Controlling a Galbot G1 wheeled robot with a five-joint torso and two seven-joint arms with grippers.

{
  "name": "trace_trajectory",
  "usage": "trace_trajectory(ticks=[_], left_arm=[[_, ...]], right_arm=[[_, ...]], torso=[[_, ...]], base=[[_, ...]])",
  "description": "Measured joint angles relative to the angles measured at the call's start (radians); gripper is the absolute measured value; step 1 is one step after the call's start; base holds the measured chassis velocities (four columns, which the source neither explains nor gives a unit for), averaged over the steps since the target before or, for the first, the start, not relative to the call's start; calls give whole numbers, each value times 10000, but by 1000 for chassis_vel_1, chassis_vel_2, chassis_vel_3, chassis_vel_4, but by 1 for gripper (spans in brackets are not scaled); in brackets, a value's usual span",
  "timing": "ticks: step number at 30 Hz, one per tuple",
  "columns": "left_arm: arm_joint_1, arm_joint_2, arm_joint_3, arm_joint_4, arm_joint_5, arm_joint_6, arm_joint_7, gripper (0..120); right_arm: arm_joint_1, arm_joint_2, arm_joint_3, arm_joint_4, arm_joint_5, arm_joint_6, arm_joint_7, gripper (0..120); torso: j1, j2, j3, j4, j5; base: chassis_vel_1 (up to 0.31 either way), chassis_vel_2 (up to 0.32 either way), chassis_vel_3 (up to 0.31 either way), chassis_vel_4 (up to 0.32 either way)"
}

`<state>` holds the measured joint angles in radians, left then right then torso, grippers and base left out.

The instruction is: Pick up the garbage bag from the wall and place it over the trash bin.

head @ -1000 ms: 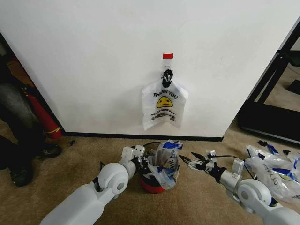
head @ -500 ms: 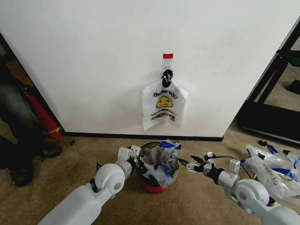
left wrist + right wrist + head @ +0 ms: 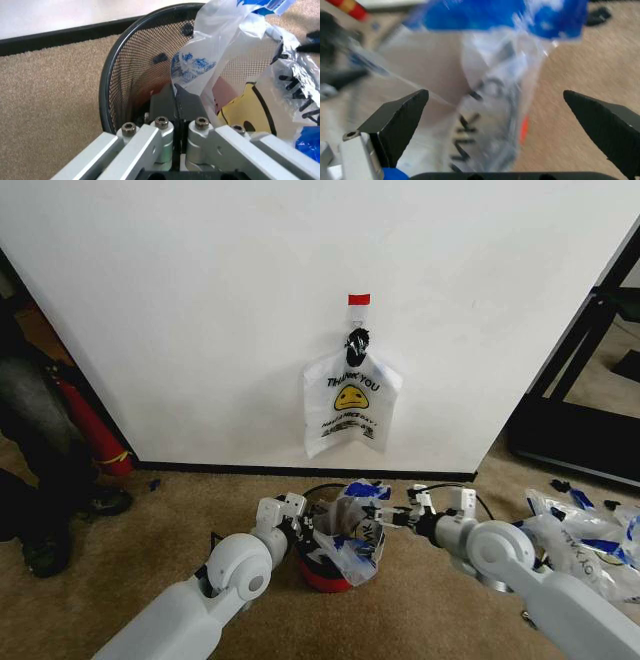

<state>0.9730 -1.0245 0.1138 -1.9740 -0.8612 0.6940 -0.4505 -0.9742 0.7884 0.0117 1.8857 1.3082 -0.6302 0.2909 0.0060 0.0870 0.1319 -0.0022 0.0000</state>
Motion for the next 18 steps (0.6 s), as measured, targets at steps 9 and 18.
trace_trajectory(ticks=[9,18], left_arm=[[39,-73,-46,27,49,-9,25,0],[135,-41,-124,2,82,-24,58,0]], right_arm=[[385,501,-393,-395,298,-1090,1235,100],[642,1377,-625,-1458,-100,-1060,859,100]], torso=[[0,0,0,-1,-1],[0,0,0,0,0]], base=[[0,0,0,0],[0,0,0,0]])
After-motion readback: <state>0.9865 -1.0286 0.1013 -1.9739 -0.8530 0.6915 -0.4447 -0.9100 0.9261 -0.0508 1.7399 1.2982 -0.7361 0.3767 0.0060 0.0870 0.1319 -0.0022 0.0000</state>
